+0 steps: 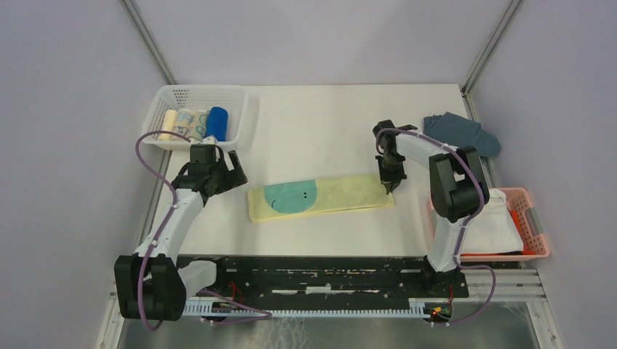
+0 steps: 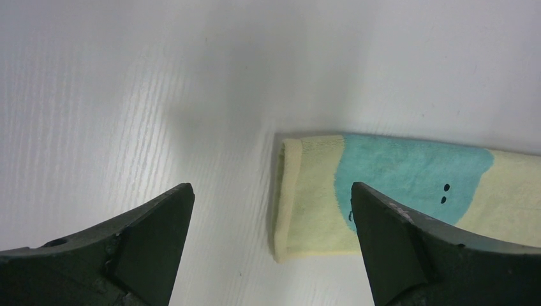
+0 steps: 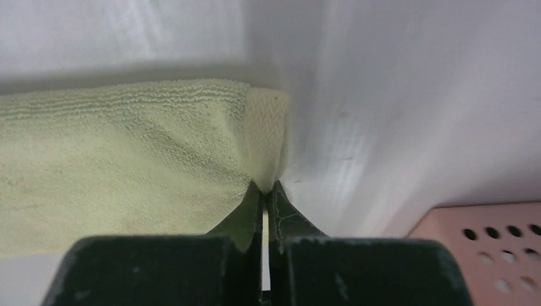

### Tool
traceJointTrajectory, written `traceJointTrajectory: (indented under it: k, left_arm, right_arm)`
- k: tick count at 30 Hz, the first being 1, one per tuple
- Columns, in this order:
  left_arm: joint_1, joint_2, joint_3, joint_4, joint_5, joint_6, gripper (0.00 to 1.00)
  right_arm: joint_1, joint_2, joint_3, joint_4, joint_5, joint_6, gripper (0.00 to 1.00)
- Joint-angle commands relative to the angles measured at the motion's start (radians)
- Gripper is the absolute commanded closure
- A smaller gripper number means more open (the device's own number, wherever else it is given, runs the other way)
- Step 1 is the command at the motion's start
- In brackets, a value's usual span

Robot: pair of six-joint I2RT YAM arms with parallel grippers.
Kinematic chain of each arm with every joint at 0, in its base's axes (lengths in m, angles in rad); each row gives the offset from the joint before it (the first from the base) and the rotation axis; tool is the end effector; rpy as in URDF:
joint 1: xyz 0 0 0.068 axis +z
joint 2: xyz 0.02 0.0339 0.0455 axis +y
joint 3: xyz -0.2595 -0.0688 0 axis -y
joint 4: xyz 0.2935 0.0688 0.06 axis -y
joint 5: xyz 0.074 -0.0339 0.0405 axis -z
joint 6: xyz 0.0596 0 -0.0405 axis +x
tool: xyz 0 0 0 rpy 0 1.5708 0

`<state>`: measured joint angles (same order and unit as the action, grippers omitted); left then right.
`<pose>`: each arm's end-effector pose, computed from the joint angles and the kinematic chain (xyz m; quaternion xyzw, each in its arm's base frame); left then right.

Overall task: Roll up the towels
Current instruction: Fold the towel at the center of the board.

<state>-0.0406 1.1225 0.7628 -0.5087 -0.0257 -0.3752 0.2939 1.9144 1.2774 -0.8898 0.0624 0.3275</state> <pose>0.2895 -0.0102 0.1982 -0.1607 0.9250 -0.0592 0.3391 0.3695 0.1079 0.0981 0.0175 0.9991 -0.0230 0.0305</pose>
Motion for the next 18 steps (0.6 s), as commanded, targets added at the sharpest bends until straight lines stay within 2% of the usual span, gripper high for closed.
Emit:
traceJointTrajectory:
  k: [1, 5, 9, 12, 18]
  left_arm:
    - [0.004, -0.016, -0.015, 0.063, 0.131, 0.006, 0.02]
    - [-0.007, -0.022, -0.077, 0.138, 0.292, -0.095, 0.04]
    - [-0.049, -0.020, -0.113, 0.171, 0.333, -0.161, 0.06]
    - [-0.076, -0.013, -0.133, 0.187, 0.355, -0.201, 0.08]
    - [-0.116, 0.052, -0.173, 0.284, 0.420, -0.295, 0.16]
  right_arm:
    - [-0.045, 0.019, 0.098, -0.048, 0.311, -0.047, 1.00]
    - [-0.060, 0.026, 0.188, -0.088, 0.500, -0.090, 1.00]
    - [-0.064, 0.023, 0.250, -0.116, 0.594, -0.102, 1.00]
    - [-0.047, -0.013, 0.268, -0.132, 0.523, -0.114, 1.00]
    - [0.070, -0.122, 0.261, -0.138, 0.229, -0.097, 1.00]
